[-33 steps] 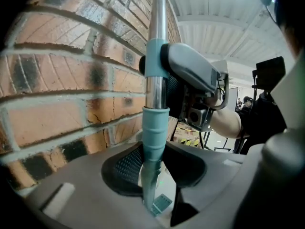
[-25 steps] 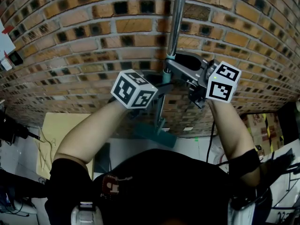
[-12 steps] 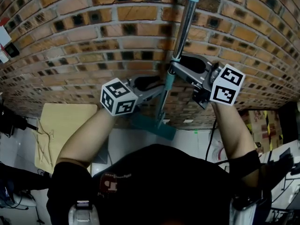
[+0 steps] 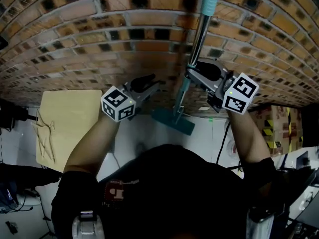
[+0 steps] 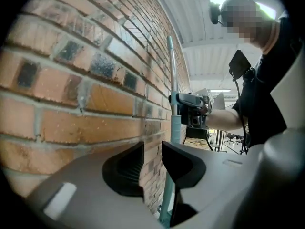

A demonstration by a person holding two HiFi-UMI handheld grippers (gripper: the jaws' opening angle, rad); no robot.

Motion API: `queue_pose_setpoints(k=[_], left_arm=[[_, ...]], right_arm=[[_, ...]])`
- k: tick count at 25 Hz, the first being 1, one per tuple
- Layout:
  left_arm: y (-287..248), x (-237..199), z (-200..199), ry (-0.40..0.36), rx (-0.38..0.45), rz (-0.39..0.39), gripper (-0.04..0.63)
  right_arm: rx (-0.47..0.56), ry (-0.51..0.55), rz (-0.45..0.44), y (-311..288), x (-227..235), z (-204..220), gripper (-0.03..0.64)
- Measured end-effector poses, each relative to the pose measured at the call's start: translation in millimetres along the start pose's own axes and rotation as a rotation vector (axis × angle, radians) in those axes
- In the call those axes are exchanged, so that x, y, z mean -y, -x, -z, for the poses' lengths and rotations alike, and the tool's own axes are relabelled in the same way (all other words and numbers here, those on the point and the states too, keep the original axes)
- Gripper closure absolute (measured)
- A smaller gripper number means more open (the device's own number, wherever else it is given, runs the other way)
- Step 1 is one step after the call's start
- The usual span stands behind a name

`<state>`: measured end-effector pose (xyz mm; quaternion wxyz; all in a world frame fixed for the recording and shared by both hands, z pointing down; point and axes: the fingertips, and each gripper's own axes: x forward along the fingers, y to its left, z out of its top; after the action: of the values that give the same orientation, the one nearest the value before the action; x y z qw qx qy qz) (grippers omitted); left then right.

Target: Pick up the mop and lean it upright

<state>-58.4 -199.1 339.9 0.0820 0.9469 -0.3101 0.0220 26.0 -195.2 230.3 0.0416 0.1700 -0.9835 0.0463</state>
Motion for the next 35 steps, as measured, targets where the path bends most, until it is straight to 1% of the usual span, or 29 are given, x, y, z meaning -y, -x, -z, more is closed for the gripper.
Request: queue_pose_setpoints(k=[4, 7, 10, 17, 22, 26, 35], left_arm=[[0, -9, 53, 0.031, -0.055, -0.036, 0.482], [-5, -18, 86, 0.033, -0.077, -0.061, 0.494], [-9, -24, 115, 0.037, -0.088, -0.082, 0.512], [-12, -33, 178, 0.084, -0.129, -0.144, 0.519], [-13, -40, 219, 0.122, -0.159, -0.185, 0.566], [-16, -41, 244, 0.142, -0.175, -0.188, 0.574], [-19, -35, 279, 0.151, -0.194, -0.171, 0.574]], right_arm=[[-0.035, -0.021, 0.029, 1, 9, 50, 0.508], [-0.066, -0.018, 0.035, 1, 14, 84, 0.506], [-0.096, -0.01, 0.021, -2, 15, 115, 0.506], [-0.166, -0.036, -0.01, -14, 12, 187, 0.505], [-0.21, -0.061, -0.023, -24, 9, 230, 0.505], [-0.238, -0.082, -0.037, -33, 5, 259, 0.503], [-0.273, -0.096, -0.055, -39, 0, 312, 0.5]])
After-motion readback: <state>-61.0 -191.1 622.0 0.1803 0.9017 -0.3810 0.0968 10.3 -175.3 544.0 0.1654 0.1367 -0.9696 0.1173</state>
